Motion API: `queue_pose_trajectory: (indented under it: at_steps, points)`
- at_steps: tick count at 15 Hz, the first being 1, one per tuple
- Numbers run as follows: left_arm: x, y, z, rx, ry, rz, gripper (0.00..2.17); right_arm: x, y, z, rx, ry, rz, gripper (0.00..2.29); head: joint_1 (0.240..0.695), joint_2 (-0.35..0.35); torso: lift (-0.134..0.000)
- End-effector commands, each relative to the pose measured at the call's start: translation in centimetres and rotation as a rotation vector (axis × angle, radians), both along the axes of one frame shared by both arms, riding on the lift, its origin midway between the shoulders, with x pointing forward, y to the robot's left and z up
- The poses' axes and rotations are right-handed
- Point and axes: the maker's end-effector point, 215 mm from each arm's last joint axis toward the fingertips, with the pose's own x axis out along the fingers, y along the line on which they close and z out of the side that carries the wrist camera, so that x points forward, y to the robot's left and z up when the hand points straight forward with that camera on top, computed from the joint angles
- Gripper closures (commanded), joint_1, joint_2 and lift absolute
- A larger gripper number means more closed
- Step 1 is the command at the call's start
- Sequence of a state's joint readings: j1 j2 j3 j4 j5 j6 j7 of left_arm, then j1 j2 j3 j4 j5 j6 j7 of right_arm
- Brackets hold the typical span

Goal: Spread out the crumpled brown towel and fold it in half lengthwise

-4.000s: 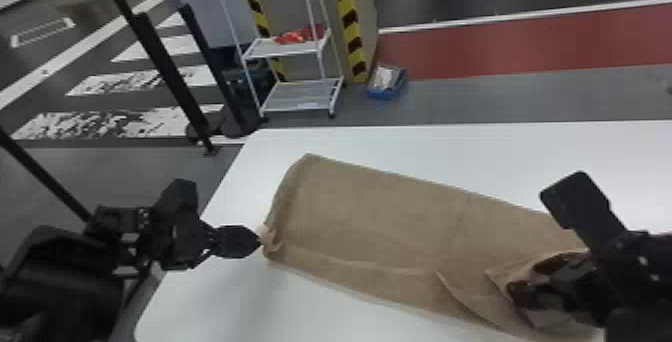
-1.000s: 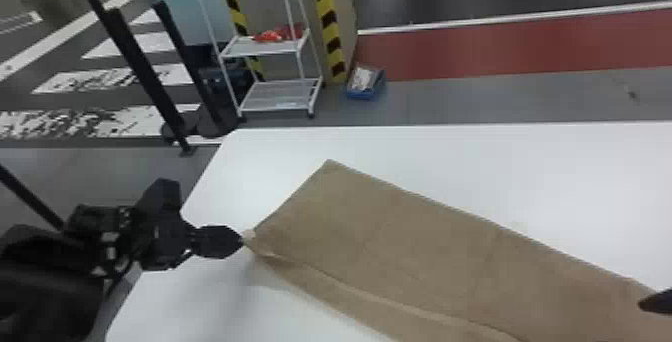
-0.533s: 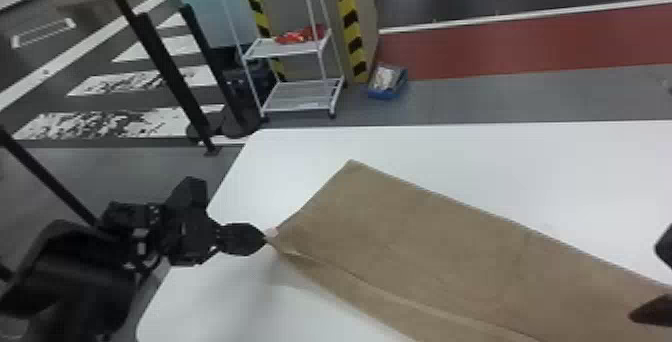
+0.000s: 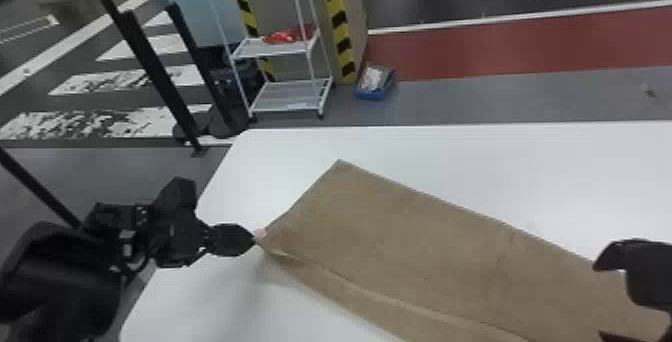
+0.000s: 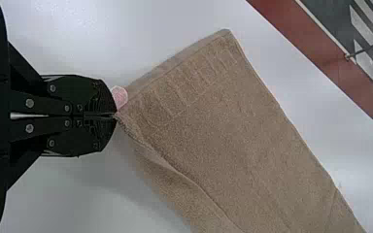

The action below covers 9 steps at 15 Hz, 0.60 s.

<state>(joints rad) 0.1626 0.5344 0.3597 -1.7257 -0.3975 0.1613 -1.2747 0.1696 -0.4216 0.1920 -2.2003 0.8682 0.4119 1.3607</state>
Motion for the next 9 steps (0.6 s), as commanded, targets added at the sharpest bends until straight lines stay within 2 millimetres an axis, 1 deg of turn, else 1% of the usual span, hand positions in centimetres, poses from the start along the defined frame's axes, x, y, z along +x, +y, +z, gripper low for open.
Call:
queue_pose_trajectory:
  at_steps: [1,2,4,6,9]
  points:
    - [0.0,0.0,-0.1,0.002,0.003,0.006,2.00,0.0,0.9,0.8,-0.036,-0.047,0.108,0.29,0.695,0.323,-0.125]
    - [0.0,0.0,0.0,0.000,0.001,0.010,2.00,-0.6,1.0,0.3,-0.071,-0.053,0.152,0.28,0.695,0.327,-0.125]
    - [0.0,0.3,-0.1,0.002,0.003,0.016,2.00,-1.6,0.6,-0.8,-0.110,-0.037,0.169,0.29,0.695,0.334,-0.125]
    - [-0.1,0.5,-0.1,0.002,0.004,0.020,2.00,-2.4,0.0,-1.3,-0.137,-0.027,0.177,0.29,0.695,0.342,-0.125]
    - [0.2,0.3,-0.3,0.000,0.002,0.022,2.00,-3.4,0.0,-2.0,-0.140,-0.008,0.174,0.29,0.695,0.342,-0.125]
